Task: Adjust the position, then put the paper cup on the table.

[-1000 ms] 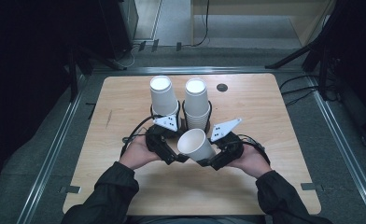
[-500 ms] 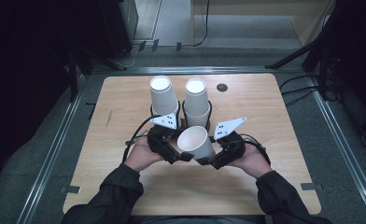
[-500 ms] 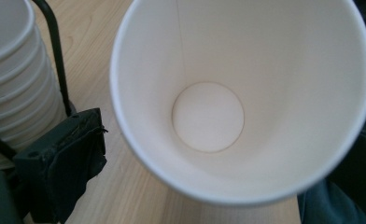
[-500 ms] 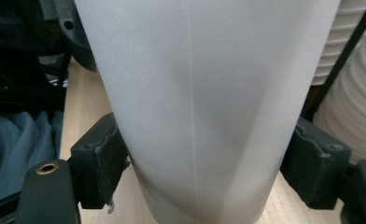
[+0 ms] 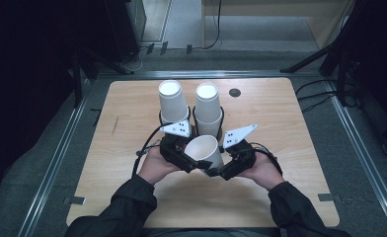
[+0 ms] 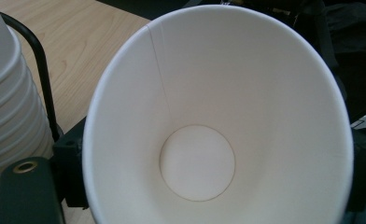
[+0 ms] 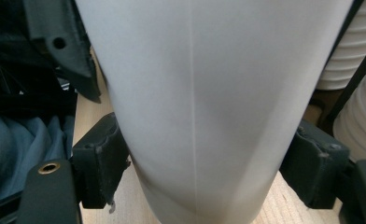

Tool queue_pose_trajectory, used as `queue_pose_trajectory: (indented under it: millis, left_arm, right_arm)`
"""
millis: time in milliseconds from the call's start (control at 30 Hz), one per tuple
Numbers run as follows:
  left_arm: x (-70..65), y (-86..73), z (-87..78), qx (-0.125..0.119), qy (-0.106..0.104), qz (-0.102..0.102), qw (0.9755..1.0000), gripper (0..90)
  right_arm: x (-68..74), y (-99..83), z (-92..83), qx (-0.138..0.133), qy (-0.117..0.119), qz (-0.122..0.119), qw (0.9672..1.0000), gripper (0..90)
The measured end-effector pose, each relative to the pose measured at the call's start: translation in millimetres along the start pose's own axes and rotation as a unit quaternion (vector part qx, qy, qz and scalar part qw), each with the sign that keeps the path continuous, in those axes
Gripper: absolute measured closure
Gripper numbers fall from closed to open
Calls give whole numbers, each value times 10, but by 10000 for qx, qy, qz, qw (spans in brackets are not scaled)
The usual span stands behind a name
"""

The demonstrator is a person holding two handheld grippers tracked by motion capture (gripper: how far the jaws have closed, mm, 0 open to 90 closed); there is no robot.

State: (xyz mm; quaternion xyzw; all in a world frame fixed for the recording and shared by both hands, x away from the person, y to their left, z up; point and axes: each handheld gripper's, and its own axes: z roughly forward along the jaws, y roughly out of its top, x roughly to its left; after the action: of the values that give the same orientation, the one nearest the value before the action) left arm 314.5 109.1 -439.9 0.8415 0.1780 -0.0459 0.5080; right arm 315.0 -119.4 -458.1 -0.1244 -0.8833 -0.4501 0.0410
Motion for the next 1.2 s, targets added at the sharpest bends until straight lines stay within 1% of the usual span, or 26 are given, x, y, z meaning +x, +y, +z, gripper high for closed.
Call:
queue_pose_trajectory:
  millis: [100, 233, 267, 300, 333, 367, 433, 500, 533, 633, 700, 767, 800, 900, 933, 967, 1033, 1067, 1100, 1133, 1167, 1200]
  left_arm:
    - [-5, 1, -4, -16, 9, -18, 10000, 152]
    - [-26, 6, 3, 101, 42, 29, 9999, 168]
    - [-31, 3, 1, 148, 65, 54, 9999, 172]
    - [-27, 2, -9, 183, 108, 82, 9997, 172]
    - [-27, 2, -9, 183, 108, 82, 9997, 172]
    - [-19, -1, -19, 200, 108, 69, 9997, 172]
    - [0, -12, -50, 222, 174, 20, 9996, 172]
    - [39, -33, -97, 258, 226, -59, 9994, 172]
    - [39, -33, -97, 258, 226, -59, 9994, 172]
    - [63, -47, -137, 301, 316, -75, 9990, 172]
    - [82, -57, -170, 290, 369, -93, 9989, 171]
    - [86, -61, -177, 317, 390, -85, 9987, 171]
    - [88, -65, -181, 350, 393, -112, 9986, 171]
    - [89, -83, -196, 410, 507, -94, 9978, 171]
    - [83, -87, -208, 410, 575, -69, 9975, 171]
    - [88, -89, -220, 401, 537, -88, 9977, 171]
    - [92, -94, -239, 379, 597, -105, 9974, 171]
    - [100, -97, -246, 406, 587, -135, 9974, 171]
    - [106, -103, -253, 431, 629, -159, 9970, 171]
    - [112, -107, -260, 461, 653, -157, 9967, 171]
    - [118, -113, -262, 486, 653, -187, 9965, 171]
    - [121, -120, -268, 515, 699, -194, 9960, 170]
  right_arm:
    - [-3, -1, -17, -33, -3, 21, 10000, 232]
    - [-4, -5, -9, 19, 35, 27, 10000, 228]
    - [-6, -5, 1, 87, 62, 71, 9999, 213]
    - [-6, -2, 7, 138, 79, 109, 9998, 178]
    - [-6, -2, 7, 138, 79, 109, 9998, 178]
    - [-2, -1, 11, 176, 103, 138, 9997, 132]
    - [0, -2, 8, 225, 24, 161, 9996, 135]
    - [-11, -15, -9, 337, -157, 281, 9989, 135]
    - [-8, -22, -19, 362, -224, 289, 9987, 136]
    - [-13, -34, -34, 362, -278, 254, 9986, 136]
    - [-21, -48, -54, 440, -361, 264, 9980, 136]
    - [-23, -51, -60, 452, -394, 259, 9979, 136]
    - [-26, -54, -70, 480, -393, 267, 9977, 136]
    - [-34, -63, -96, 520, -541, 301, 9967, 138]
    - [-34, -81, -116, 515, -694, 329, 9957, 139]
    - [-34, -81, -116, 515, -694, 329, 9957, 139]
    - [-29, -110, -137, 500, -822, 357, 9947, 140]
    - [-27, -127, -147, 478, -860, 418, 9943, 141]
    - [-32, -140, -156, 451, -886, 481, 9939, 141]
    - [-35, -159, -177, 403, -988, 530, 9929, 141]
    - [-35, -159, -177, 403, -988, 530, 9929, 141]
    - [-40, -168, -189, 383, -1025, 512, 9927, 141]
